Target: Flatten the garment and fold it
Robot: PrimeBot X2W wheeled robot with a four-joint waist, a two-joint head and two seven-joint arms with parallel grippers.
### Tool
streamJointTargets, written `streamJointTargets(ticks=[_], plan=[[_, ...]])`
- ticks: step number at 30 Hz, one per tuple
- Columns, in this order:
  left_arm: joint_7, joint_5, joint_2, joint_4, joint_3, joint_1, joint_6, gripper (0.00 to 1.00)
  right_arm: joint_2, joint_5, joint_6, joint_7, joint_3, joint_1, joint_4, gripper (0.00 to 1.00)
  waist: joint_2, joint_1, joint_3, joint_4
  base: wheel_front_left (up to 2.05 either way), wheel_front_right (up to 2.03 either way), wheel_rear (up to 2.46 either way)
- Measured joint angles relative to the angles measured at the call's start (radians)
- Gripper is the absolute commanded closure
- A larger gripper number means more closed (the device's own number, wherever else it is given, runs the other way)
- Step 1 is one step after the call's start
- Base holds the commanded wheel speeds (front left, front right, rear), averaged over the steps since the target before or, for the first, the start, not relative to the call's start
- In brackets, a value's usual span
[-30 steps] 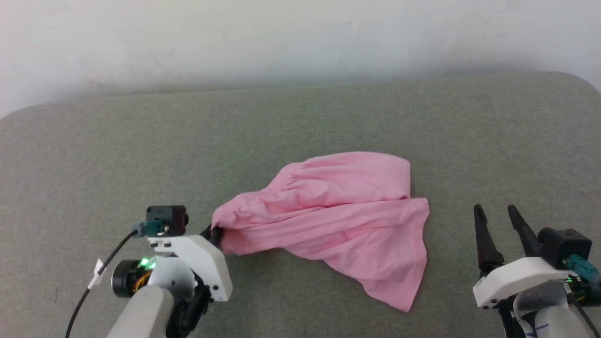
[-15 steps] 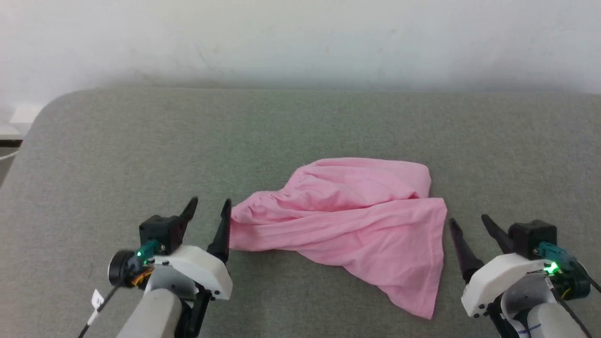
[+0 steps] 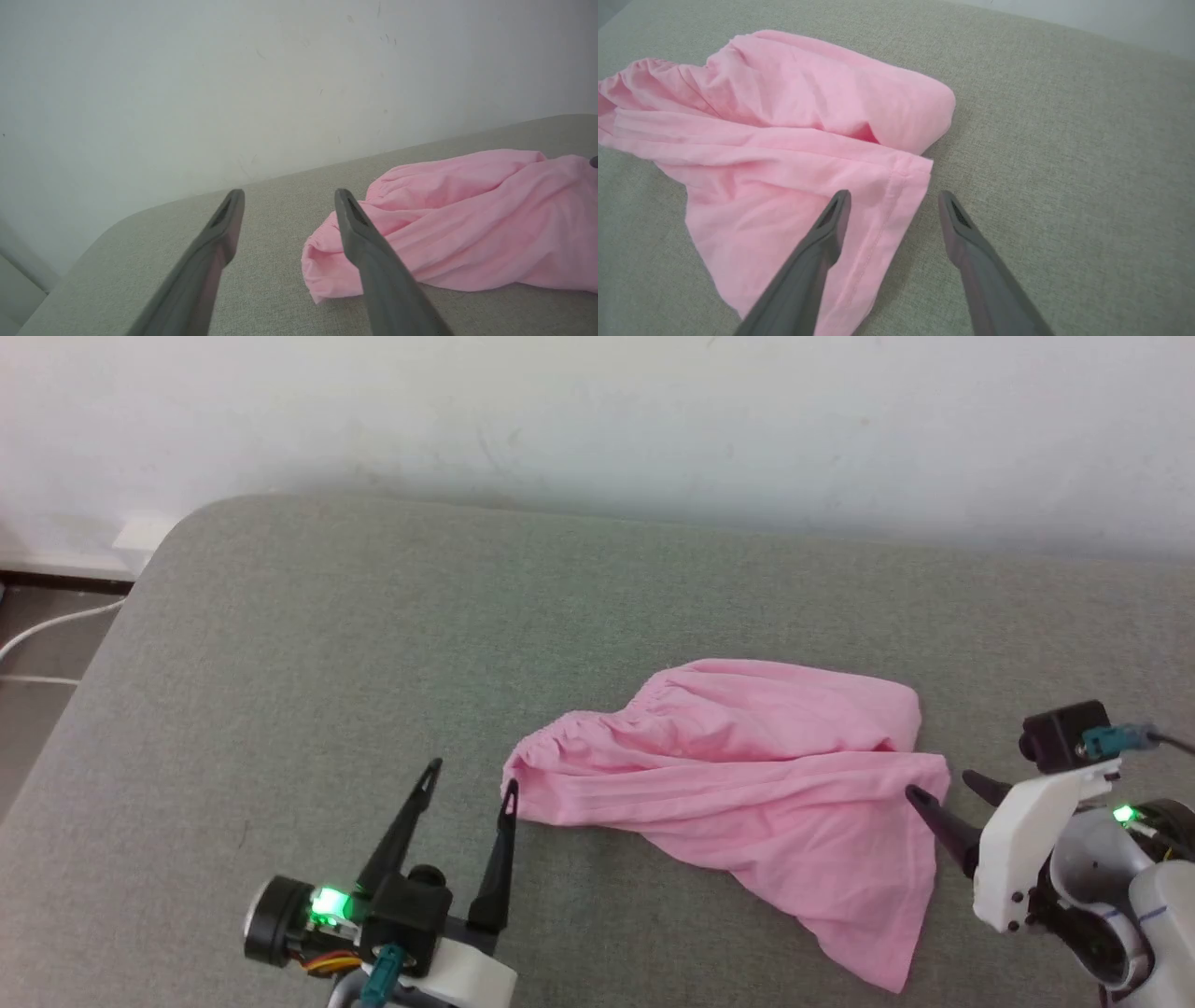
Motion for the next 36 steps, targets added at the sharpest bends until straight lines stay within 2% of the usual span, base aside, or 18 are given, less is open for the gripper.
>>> streamJointTargets(ticks=[3,9,16,17,18,23,27,32,36], plan=[[0.0,-0.007,-0.026,0.0,0.001,0.018,0.002,0.0,-0.02,0.051,0.0,0.033,0.022,-0.039,0.035,0.0,0.0,0.0,0.011,0.015,0.0,0.0,0.0],[0.0,-0.011,-0.062,0.008,0.012,0.018,-0.008,0.0,-0.066,0.071,0.0,0.053,0.073,-0.095,0.112,0.0,0.0,0.0001,0.038,0.047,0.0,0.0,0.0],[0.0,-0.016,-0.075,0.04,0.039,0.012,-0.026,0.0,-0.09,0.137,0.0,0.051,0.158,-0.133,0.13,0.0,0.0,0.0001,0.073,0.073,0.0,0.0,0.0],[0.0,-0.015,-0.078,0.041,0.042,0.012,-0.03,0.0,-0.093,0.146,0.0,0.049,0.167,-0.136,0.132,0.21,0.0,0.0001,0.077,0.076,0.0,0.0,0.0],[0.0,-0.015,-0.081,0.043,0.045,0.012,-0.033,0.0,-0.097,0.153,0.0,0.041,0.179,-0.138,0.131,1.0,0.0,0.0002,0.079,0.078,0.0,0.0,0.0],[0.0,-0.015,-0.096,0.056,0.058,0.012,-0.043,0.0,-0.12,0.165,0.0,-0.02,0.21,-0.155,0.138,1.0,0.0,0.0001,0.075,0.079,0.0,0.0,0.0],[0.0,-0.015,-0.106,0.066,0.068,0.013,-0.052,0.0,-0.153,0.16,0.0,-0.072,0.198,-0.197,0.152,1.0,0.0,0.0001,0.055,0.073,0.0,0.0,0.0],[0.0,-0.016,-0.116,0.072,0.083,0.013,-0.063,0.0,-0.22,0.061,0.0,-0.172,0.161,-0.315,0.171,1.0,0.0,0.0001,0.026,0.064,0.0,0.0,0.0],[0.0,-0.016,-0.126,0.072,0.094,0.018,-0.074,0.0,-0.259,-0.046,0.0,-0.234,0.185,-0.351,0.143,1.0,0.0,0.0,0.004,0.054,0.0,0.0,0.0]])
